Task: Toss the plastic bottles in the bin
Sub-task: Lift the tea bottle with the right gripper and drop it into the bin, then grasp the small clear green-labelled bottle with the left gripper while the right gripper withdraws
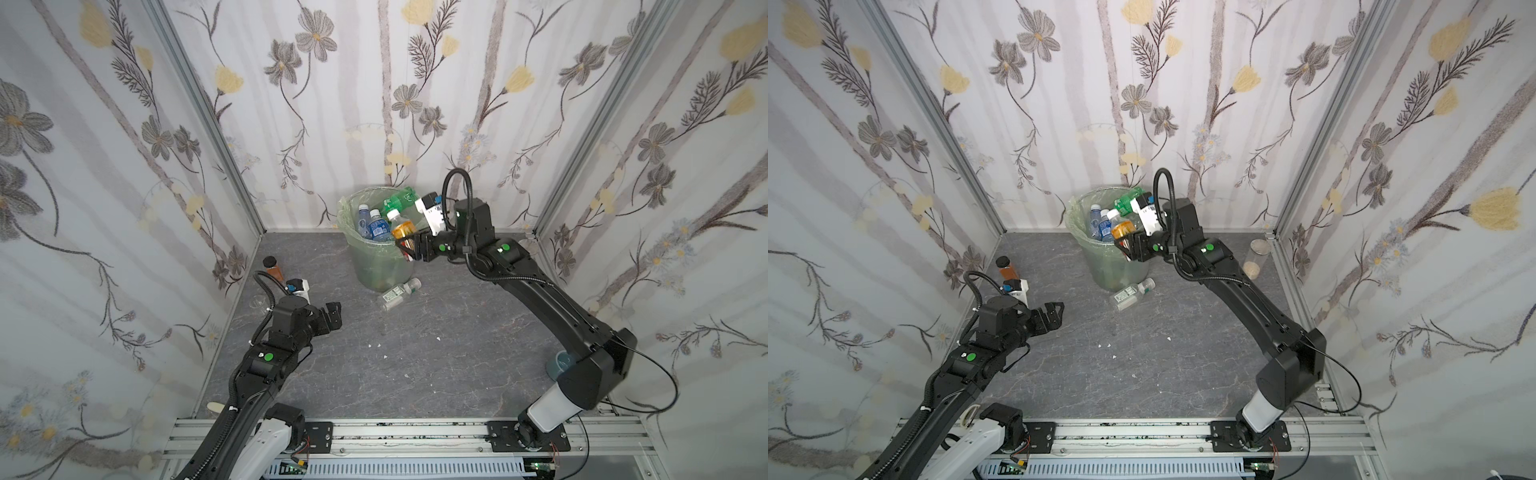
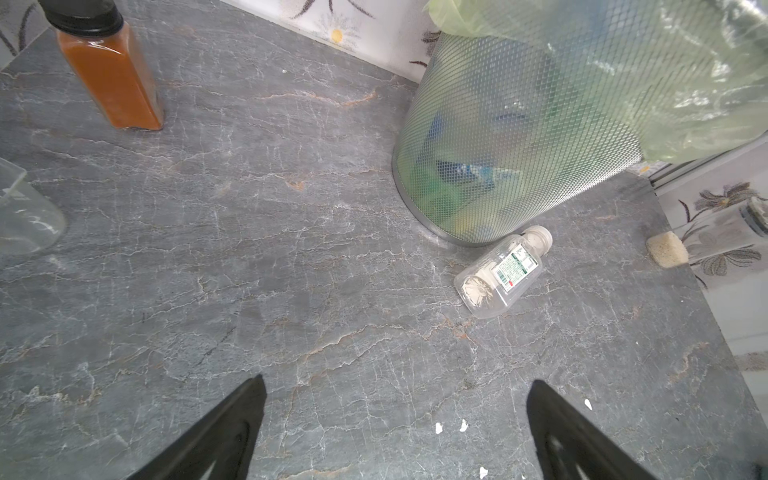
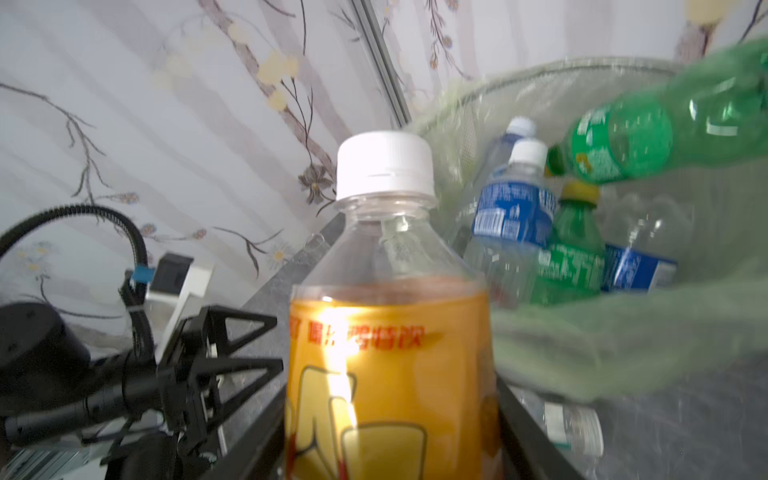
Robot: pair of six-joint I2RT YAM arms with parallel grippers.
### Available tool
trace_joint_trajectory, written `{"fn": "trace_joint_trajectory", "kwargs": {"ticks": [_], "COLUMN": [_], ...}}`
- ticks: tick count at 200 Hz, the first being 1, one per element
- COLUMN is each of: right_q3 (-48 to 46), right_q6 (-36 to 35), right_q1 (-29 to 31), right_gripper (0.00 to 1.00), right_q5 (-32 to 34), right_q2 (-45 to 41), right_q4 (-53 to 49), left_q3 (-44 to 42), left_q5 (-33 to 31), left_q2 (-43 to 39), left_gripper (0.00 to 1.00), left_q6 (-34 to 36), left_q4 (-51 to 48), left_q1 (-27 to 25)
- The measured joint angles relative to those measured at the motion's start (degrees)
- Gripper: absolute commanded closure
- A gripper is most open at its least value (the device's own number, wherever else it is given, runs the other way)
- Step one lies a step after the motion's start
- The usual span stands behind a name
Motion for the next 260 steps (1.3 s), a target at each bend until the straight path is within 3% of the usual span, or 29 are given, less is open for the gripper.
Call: {"fn": "trace_joint_trajectory", "kwargs": {"ticks": [24, 49, 116, 169, 223, 260], "right_q3": [23.0, 25.6, -5.2, -25.9, -44.3, -51.7], "right_q6": [2.5, 3.7, 1.8, 2.4, 5.1, 5.7], "right_q1": [-1.1, -1.7, -3.2, -7.0, -11.3, -13.3], "right_gripper": [0.03, 0.0, 0.0, 0.0, 0.0, 0.0], "right_q5": [4.7, 7.0, 9.7, 10.7, 11.5, 11.5], "right_q2": [13.2, 12.9, -7.8, -21.6, -30.4, -35.0], "right_q4": [-0.5, -1.9, 0.5, 6.0, 9.5, 9.9], "left_q3": [0.6, 1.4, 3.1, 4.4, 8.8, 13.0], "left_q5": [1.6, 3.6, 6.4, 5.7, 3.4, 4.8], "left_q2": [0.5, 1.2, 7.3, 16.8, 30.7, 39.9], "left_gripper": [0.0, 0.0, 0.0, 0.03, 0.03, 0.04], "left_q6": [-0.2, -0.6, 3.5, 8.1, 11.4, 13.2], "left_q4": [0.0, 0.1, 1.3, 8.1, 18.3, 23.1], "left_q1": [0.0, -0.1, -3.4, -11.5, -16.3, -16.7]}}
